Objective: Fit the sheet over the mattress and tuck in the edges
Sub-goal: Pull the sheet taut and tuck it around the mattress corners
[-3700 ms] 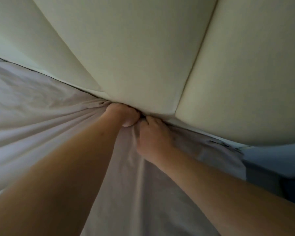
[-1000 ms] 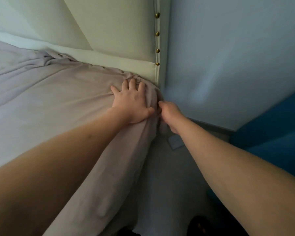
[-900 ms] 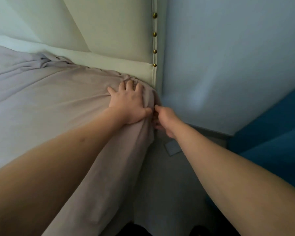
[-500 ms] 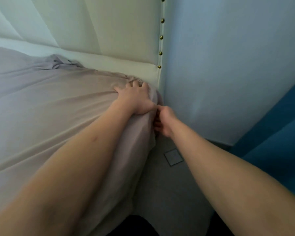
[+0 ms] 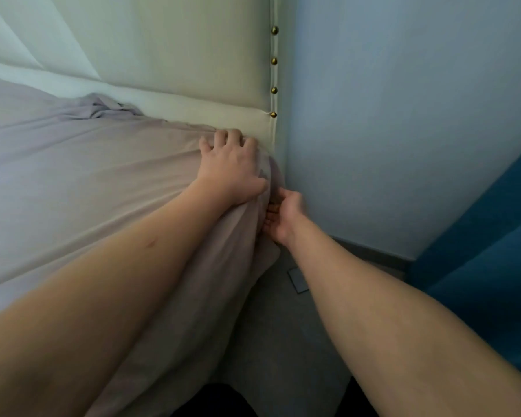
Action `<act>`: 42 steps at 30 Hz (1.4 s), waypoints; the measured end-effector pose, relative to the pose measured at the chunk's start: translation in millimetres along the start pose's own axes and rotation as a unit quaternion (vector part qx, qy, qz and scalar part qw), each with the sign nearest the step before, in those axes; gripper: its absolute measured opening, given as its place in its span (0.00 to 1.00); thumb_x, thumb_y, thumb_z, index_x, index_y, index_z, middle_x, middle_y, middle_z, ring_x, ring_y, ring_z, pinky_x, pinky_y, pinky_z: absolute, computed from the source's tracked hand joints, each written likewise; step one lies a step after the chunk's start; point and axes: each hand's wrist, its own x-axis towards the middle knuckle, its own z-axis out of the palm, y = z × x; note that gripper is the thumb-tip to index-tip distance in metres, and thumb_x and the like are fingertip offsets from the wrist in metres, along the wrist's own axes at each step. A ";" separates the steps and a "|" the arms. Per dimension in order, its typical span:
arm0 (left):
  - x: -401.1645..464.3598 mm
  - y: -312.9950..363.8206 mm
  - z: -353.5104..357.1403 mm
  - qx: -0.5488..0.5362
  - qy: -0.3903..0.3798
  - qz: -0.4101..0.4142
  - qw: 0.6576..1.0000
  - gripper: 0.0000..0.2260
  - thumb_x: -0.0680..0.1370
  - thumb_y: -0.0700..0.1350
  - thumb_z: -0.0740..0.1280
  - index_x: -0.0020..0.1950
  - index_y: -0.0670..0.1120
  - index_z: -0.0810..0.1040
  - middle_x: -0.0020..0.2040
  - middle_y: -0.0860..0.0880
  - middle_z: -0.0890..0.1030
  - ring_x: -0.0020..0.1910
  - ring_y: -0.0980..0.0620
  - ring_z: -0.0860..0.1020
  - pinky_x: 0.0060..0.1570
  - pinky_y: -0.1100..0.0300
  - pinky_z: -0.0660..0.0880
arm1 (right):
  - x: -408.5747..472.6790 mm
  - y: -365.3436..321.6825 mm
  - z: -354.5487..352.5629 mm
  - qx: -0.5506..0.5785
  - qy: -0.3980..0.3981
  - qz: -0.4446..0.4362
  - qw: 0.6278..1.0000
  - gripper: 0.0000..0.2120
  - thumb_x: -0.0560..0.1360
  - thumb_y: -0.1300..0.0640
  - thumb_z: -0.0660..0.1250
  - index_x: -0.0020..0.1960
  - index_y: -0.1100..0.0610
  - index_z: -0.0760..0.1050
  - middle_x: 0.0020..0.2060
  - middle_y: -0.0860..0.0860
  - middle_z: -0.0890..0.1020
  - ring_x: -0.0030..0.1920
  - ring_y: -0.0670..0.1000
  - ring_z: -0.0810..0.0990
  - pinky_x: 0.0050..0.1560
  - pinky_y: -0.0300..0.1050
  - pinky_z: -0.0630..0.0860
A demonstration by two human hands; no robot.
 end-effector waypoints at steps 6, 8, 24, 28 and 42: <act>7.7 1.0 -18.7 -0.004 -0.052 0.007 0.999 0.30 0.69 0.60 0.68 0.67 0.49 0.71 0.67 0.42 0.73 0.69 0.39 0.68 0.63 0.41 0.66 | -4.3 18.2 2.9 0.145 -0.043 0.013 0.988 0.26 0.83 0.43 0.53 0.64 0.63 0.76 0.59 0.62 0.81 0.58 0.60 0.80 0.60 0.54 0.77; 14.6 2.3 -24.1 -0.006 -0.069 0.012 0.998 0.30 0.69 0.58 0.69 0.68 0.49 0.70 0.68 0.43 0.73 0.70 0.40 0.68 0.63 0.41 0.67 | -6.5 29.2 11.2 0.159 -0.069 0.020 0.985 0.24 0.84 0.43 0.53 0.61 0.60 0.79 0.57 0.61 0.83 0.56 0.60 0.81 0.58 0.54 0.78; 18.4 -1.9 11.6 -0.071 -0.040 -0.023 0.996 0.29 0.69 0.60 0.67 0.70 0.58 0.71 0.67 0.48 0.73 0.70 0.43 0.69 0.63 0.44 0.66 | 45.5 -22.1 -60.6 -0.418 0.119 -0.159 0.887 0.27 0.77 0.62 0.63 0.76 0.60 0.67 0.71 0.61 0.74 0.68 0.61 0.75 0.68 0.51 0.73; 18.0 -2.6 13.8 -0.075 -0.036 -0.025 0.996 0.30 0.69 0.60 0.67 0.71 0.58 0.71 0.68 0.48 0.73 0.70 0.43 0.68 0.64 0.44 0.66 | 56.4 16.0 -57.1 -0.289 0.012 -0.116 0.950 0.09 0.79 0.63 0.67 0.59 0.59 0.78 0.51 0.58 0.84 0.49 0.55 0.81 0.40 0.38 0.78; 14.3 2.1 11.1 -0.081 -0.031 -0.024 0.996 0.28 0.69 0.60 0.65 0.68 0.56 0.73 0.65 0.46 0.74 0.69 0.42 0.69 0.63 0.44 0.66 | 12.7 60.6 -37.9 -0.228 0.007 -0.128 0.965 0.07 0.77 0.58 0.68 0.51 0.53 0.85 0.45 0.50 0.87 0.48 0.53 0.85 0.47 0.47 0.82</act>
